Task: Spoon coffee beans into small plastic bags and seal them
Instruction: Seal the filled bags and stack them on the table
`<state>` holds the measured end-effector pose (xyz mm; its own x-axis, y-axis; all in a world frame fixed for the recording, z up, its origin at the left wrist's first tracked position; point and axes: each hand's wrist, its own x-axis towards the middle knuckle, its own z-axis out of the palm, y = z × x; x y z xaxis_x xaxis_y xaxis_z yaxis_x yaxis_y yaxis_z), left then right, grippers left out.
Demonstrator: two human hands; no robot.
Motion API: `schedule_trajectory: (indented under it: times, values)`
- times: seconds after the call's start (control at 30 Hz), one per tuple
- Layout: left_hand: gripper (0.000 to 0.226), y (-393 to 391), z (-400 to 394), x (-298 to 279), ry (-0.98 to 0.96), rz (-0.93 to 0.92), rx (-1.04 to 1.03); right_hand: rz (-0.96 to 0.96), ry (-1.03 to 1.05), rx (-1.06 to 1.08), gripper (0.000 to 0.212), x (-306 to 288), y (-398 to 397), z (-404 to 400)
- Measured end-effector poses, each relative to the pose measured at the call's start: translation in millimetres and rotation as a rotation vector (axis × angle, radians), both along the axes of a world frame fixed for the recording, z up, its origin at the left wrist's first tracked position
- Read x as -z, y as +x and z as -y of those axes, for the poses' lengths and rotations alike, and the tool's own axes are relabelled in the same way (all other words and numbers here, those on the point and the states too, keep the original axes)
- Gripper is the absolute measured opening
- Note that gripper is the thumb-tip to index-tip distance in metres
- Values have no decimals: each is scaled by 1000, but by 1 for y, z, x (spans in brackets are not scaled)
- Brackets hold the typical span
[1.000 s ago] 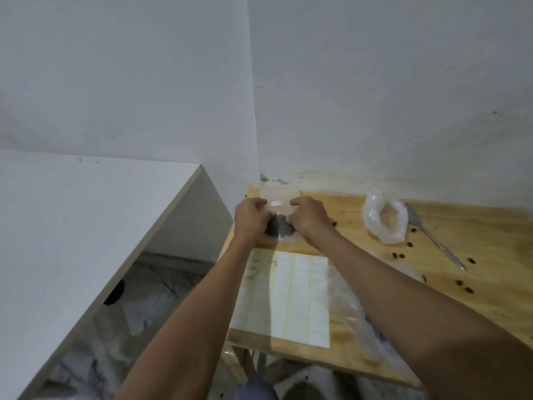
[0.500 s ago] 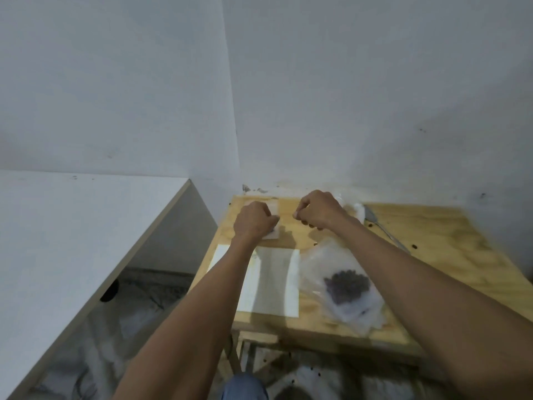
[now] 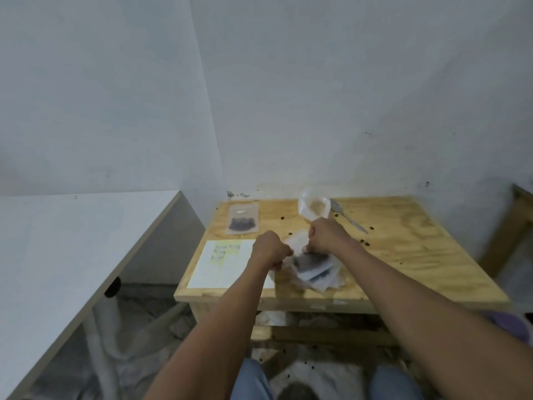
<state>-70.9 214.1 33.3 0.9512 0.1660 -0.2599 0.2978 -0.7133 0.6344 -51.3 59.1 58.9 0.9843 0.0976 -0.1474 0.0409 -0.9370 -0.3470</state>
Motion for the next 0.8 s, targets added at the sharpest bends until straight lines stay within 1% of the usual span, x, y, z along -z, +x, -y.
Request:
schedule_trajectory:
  times: [0.1,0.3,0.37,0.43,0.5,0.57,0.63,0.7,0.8]
  values:
    - [29,1,5,2,-66,48,-42,22,46,34,29,2,-3,1]
    - [21,7,13,20,-282,122,-165,75,188,103,16,6,0,6]
    - [21,11,15,25,-346,163,-202,86,264,138,18,7,3,8]
    - [21,14,17,25,-413,194,-253,81,356,173,23,8,7,10]
    - [20,20,15,21,-484,224,-283,70,465,210,22,7,13,12]
    - [22,25,11,13,-549,272,-275,86,587,231,19,2,17,11]
    - [21,28,4,1,-629,323,-249,126,752,233,17,-6,20,7]
    - [17,27,-7,-14,-707,370,-226,166,878,200,17,-16,24,-1]
    - [18,22,-27,-33,-786,450,-191,230,972,110,24,-26,31,-19]
